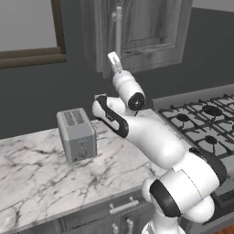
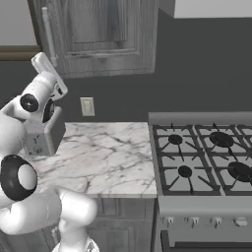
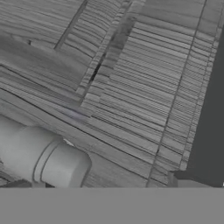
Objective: Pick the mug and place it in the sink. Pick the bowl and place it in the open cabinet and then close the cabinet.
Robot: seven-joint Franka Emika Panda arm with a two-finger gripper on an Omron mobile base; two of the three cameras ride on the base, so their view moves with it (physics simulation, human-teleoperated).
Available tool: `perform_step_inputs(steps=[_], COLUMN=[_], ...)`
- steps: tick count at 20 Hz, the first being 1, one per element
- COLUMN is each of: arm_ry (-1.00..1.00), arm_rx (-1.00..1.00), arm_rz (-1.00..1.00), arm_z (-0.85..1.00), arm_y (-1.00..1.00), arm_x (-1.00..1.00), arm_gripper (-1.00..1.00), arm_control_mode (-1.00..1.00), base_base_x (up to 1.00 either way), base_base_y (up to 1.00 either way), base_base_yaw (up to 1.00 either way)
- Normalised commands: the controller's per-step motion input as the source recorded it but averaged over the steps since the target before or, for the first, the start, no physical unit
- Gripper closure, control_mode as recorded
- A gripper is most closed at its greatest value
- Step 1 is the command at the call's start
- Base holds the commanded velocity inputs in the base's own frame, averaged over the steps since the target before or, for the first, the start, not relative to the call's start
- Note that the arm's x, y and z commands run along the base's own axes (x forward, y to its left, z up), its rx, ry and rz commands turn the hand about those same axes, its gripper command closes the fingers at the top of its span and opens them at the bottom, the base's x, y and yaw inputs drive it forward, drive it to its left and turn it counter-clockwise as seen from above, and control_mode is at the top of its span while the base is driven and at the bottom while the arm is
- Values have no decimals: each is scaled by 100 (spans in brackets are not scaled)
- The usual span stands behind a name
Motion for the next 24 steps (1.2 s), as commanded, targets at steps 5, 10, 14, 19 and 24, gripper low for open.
perform_step_inputs(steps=[5, 10, 14, 19, 24], arm_ry=[18, 14, 19, 35, 41], arm_rx=[0, 0, 2, 5, 6], arm_rz=[-8, -5, -2, -4, -6], arm_z=[33, 28, 18, 17, 33], arm_y=[-1, -18, -40, -35, -26], arm_x=[90, 77, 88, 100, 100], arm_gripper=[-100, -100, -100, -100, -100], arm_control_mode=[-100, -100, -100, -100, -100], base_base_x=[0, 0, 0, 0, 0], base_base_y=[0, 0, 0, 0, 0], base_base_yaw=[0, 0, 0, 0, 0])
